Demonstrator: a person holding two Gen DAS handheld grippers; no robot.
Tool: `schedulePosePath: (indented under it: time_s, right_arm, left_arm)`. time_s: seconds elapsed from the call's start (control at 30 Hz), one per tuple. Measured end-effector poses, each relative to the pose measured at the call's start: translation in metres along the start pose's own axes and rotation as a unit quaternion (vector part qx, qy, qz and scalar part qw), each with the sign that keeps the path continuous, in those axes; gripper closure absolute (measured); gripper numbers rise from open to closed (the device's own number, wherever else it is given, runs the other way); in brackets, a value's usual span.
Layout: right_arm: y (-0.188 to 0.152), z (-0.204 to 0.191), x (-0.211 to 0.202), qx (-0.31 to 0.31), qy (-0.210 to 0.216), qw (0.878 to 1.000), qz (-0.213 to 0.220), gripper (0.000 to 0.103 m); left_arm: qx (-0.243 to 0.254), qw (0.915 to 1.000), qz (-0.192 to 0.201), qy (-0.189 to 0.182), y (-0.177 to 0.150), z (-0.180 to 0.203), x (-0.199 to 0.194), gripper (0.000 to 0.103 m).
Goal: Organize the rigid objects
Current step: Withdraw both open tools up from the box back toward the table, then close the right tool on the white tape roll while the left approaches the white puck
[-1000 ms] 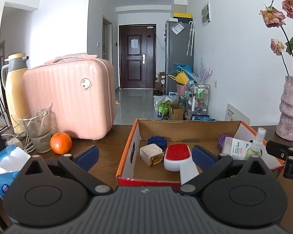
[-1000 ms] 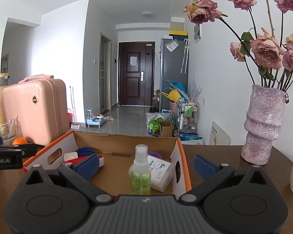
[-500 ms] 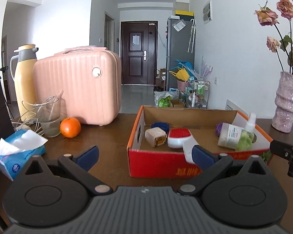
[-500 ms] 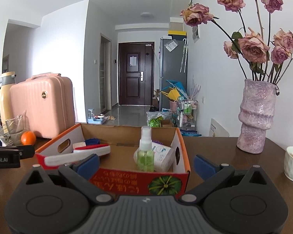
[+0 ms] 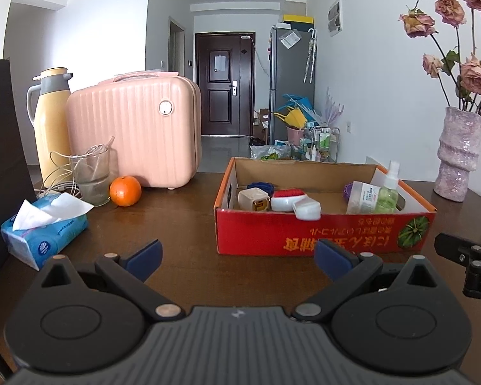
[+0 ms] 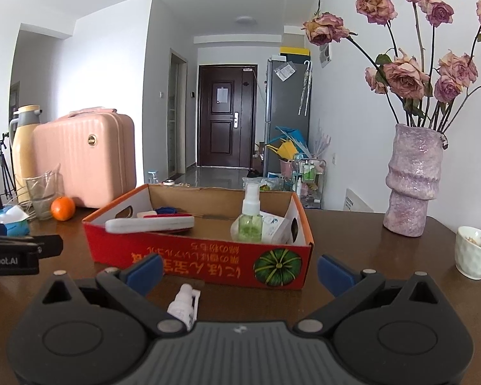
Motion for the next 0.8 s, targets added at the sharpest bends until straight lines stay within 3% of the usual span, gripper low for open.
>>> schedulePosePath:
  time_s: [0.47, 0.8]
  right_arm:
    - [-0.029, -0.002, -0.034, 0.001, 0.009, 1.000, -0.017, 0.000]
    - [-0.052, -0.009, -0.036, -0.020, 0.013, 0.999, -0.048, 0.002]
  left_arm:
    - [0.007, 0.9998, -0.017, -0.013, -0.024, 0.001, -0.029, 0.000]
    - [0.009, 0.9993, -0.027, -0.023, -0.034, 0.002, -0.035, 0.000]
Point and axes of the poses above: each gripper's, at about its wrist camera, not at the fingertips, and x roughly the way its jaws point, z to its right, y to its top, the point moved 4 cm from there along x, roughly the way its jaws point, and after that the axes turned 7 degrees about x, right-handed, at the moved point
